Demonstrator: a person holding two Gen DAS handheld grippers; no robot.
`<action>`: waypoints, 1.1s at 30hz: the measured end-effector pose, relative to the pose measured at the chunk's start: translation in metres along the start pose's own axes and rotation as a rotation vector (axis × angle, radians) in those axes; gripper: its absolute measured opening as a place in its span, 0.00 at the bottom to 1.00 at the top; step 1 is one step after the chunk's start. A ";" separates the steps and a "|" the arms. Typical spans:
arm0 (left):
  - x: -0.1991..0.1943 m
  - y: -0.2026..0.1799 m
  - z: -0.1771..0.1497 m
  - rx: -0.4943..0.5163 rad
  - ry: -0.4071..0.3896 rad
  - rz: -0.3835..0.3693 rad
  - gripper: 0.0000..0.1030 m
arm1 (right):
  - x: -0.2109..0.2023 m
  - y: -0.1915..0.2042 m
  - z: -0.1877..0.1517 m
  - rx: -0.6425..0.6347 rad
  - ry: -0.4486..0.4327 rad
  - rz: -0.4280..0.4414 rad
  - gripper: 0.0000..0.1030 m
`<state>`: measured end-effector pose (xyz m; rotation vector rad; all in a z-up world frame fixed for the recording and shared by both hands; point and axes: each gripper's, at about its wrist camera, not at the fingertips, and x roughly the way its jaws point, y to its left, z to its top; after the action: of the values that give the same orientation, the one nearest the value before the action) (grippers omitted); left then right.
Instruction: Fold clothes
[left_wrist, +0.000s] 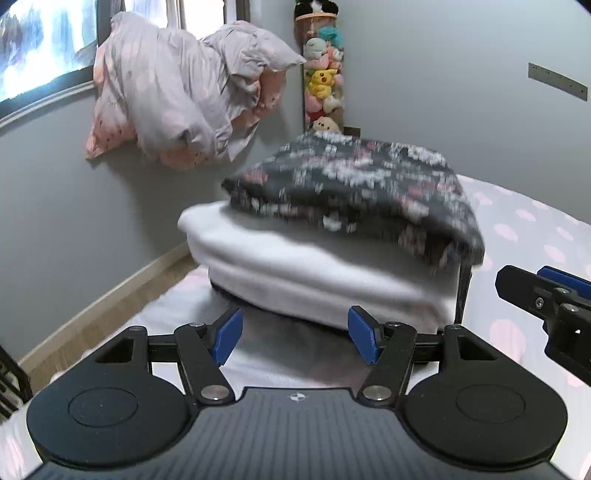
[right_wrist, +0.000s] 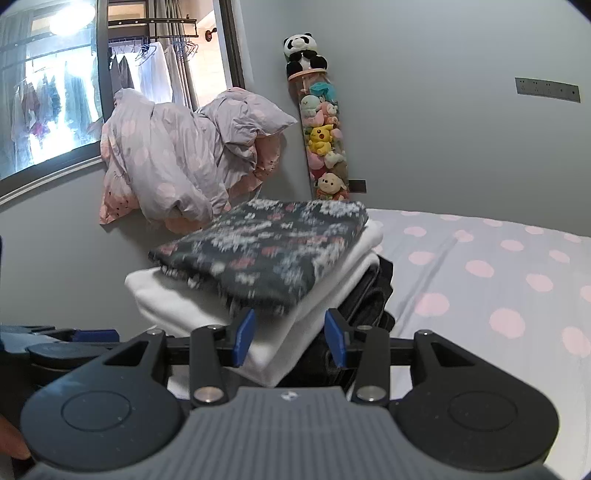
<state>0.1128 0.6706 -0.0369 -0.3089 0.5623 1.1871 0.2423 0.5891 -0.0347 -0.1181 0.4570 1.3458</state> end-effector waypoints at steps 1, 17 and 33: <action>0.000 0.000 -0.005 -0.002 0.002 0.001 0.72 | -0.001 0.001 -0.006 0.001 -0.003 -0.001 0.44; -0.092 0.011 -0.054 -0.028 -0.039 -0.052 0.72 | -0.050 0.013 -0.063 0.000 -0.070 -0.026 0.44; -0.272 0.049 -0.099 -0.042 -0.077 -0.130 0.73 | -0.294 0.090 -0.057 0.017 -0.185 -0.093 0.46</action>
<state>-0.0285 0.4244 0.0377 -0.3298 0.4439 1.0814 0.0978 0.3228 0.0430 0.0000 0.3029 1.2480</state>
